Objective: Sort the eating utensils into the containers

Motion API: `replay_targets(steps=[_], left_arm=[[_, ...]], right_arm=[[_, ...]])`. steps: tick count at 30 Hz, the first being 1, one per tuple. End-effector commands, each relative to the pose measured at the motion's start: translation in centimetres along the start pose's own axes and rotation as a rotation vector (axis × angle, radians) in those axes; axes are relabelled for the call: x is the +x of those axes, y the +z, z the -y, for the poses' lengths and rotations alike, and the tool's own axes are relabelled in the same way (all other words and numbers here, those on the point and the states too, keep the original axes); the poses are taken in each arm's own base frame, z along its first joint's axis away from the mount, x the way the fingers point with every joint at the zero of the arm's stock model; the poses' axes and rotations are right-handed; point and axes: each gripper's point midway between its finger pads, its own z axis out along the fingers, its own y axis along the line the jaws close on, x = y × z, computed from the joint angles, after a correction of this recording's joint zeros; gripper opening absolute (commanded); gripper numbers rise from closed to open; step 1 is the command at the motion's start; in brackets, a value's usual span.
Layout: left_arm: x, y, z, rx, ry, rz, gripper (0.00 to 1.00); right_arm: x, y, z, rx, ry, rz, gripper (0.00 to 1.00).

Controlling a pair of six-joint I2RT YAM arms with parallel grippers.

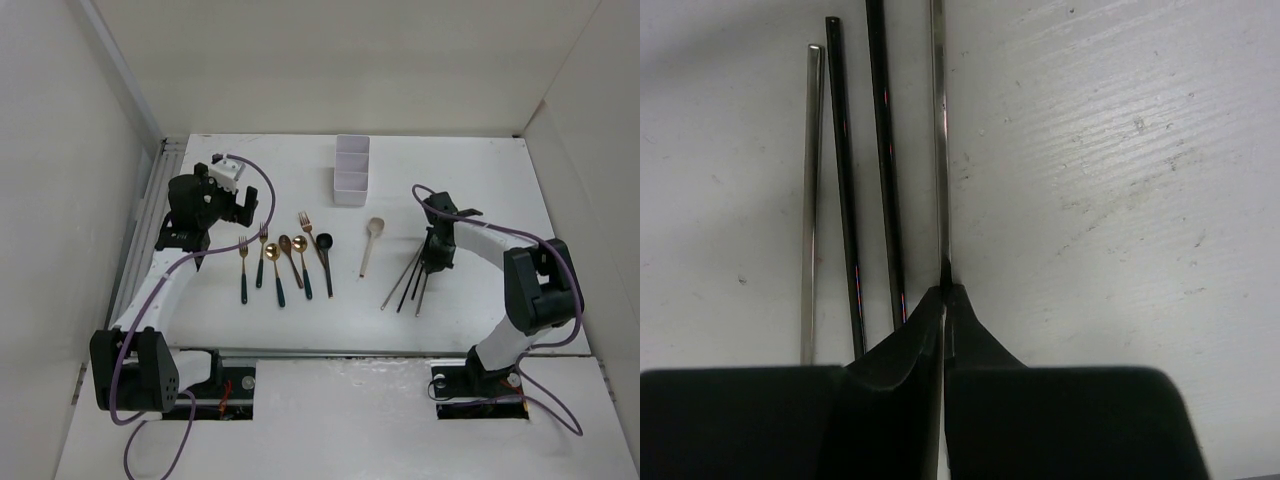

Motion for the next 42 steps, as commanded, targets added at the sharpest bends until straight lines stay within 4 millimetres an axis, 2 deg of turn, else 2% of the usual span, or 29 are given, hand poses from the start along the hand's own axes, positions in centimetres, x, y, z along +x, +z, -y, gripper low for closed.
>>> replay_targets(steps=[1, 5, 10, 16, 17, 18, 20, 23, 24, 25, 26, 28, 29, 30, 31, 32, 33, 34, 35, 36, 37, 38, 39, 40, 41, 42], left_arm=[[-1.8, -0.7, -0.1, -0.012, 0.034, 0.062, 1.0], [-1.8, -0.7, -0.1, -0.012, 0.034, 0.062, 1.0], [-2.0, -0.7, -0.1, -0.014, 0.028, 0.07, 1.0], [-2.0, -0.4, -0.2, -0.014, 0.028, 0.07, 1.0], [-2.0, -0.4, -0.2, -0.014, 0.028, 0.07, 1.0], [-2.0, -0.4, -0.2, -0.014, 0.028, 0.07, 1.0], [-1.9, -0.4, -0.3, -0.023, 0.028, 0.068, 1.0], [-1.6, -0.2, -0.3, -0.021, 0.025, 0.06, 1.0], [-1.6, -0.2, -0.3, -0.021, 0.025, 0.06, 1.0], [-1.6, -0.3, -0.5, -0.031, 0.024, 0.057, 1.0], [-1.2, 0.0, -0.5, -0.029, 0.021, 0.047, 1.0], [-1.2, 0.0, -0.6, -0.039, 0.011, 0.045, 1.0], [-1.3, 0.1, -0.7, -0.039, 0.011, 0.045, 1.0], [-1.0, 0.3, -0.9, -0.045, 0.008, 0.034, 1.0], [-1.0, 0.3, -0.9, -0.045, 0.008, 0.034, 1.0], [-1.0, 0.5, -1.1, -0.055, 0.007, 0.03, 1.0], [-0.5, 0.8, -1.1, -0.052, -0.008, 0.016, 1.0], [-1.1, 0.8, -1.2, -0.053, -0.006, 0.021, 1.0], [-0.3, 1.0, -1.3, -0.055, -0.015, -0.006, 1.0], [-0.6, 1.2, -1.4, -0.056, -0.013, -0.002, 1.0], [-0.5, 1.5, -1.7, -0.062, -0.017, -0.015, 1.0], [-0.1, 1.6, -1.8, -0.069, -0.02, -0.026, 1.0], [-0.5, 1.6, -1.9, -0.071, -0.017, -0.018, 1.0], [0.4, 2.1, -2.1, -0.078, -0.025, -0.045, 1.0], [0.2, 2.3, -2.2, -0.079, -0.024, -0.043, 1.0], [-0.1, 2.5, -2.5, -0.089, -0.022, -0.041, 1.0]], right_arm=[[0.3, 0.7, 0.6, 0.042, 0.002, -0.024, 0.0], [-1.6, -1.4, 1.8, 0.072, 0.024, 0.082, 0.0], [-6.1, -7.1, 2.0, 0.009, 0.057, 0.357, 0.0], [-9.1, -12.1, 2.8, -0.024, 0.078, 0.574, 0.0], [-9.5, -12.5, 2.6, -0.031, 0.07, 0.591, 0.0], [-10.6, -14.1, 2.5, -0.044, 0.078, 0.638, 0.0], [-12.0, -15.8, 2.0, -0.068, 0.059, 0.702, 0.0], [-15.5, -20.0, -0.7, -0.195, 0.037, 0.858, 0.0], [-17.3, -21.4, -1.8, -0.243, 0.045, 0.932, 0.0], [-18.3, -23.5, -3.4, -0.296, 0.03, 0.988, 0.0], [-19.2, -24.7, -4.3, -0.319, 0.023, 1.027, 0.0], [-21.4, -25.4, -6.8, -0.345, -0.004, 1.07, 0.0], [-23.1, -27.6, -7.6, -0.368, 0.008, 1.123, 0.0], [-24.7, -28.3, -9.9, -0.415, -0.021, 1.166, 0.0], [-25.4, -27.3, -10.6, -0.409, -0.031, 1.17, 0.0], [-26.2, -29.0, -12.5, -0.47, -0.057, 1.209, 0.0], [-26.6, -29.3, -14.1, -0.502, -0.078, 1.225, 0.0], [-27.3, -27.3, -16.0, -0.505, -0.111, 1.21, 0.0], [-27.8, -28.4, -17.6, -0.55, -0.12, 1.255, 0.0], [-28.4, -29.4, -18.8, -0.583, -0.13, 1.291, 0.0], [-28.8, -27.8, -20.2, -0.584, -0.146, 1.293, 0.0], [-29.5, -29.2, -21.1, -0.624, -0.13, 1.375, 0.0], [-29.6, -29.4, -21.8, -0.64, -0.131, 1.41, 0.0], [-29.5, -29.4, -22.8, -0.666, -0.128, 1.432, 0.0], [-29.8, -27.3, -23.6, -0.656, -0.138, 1.428, 0.0], [-29.9, -27.4, -24.4, -0.673, -0.136, 1.442, 0.0]])
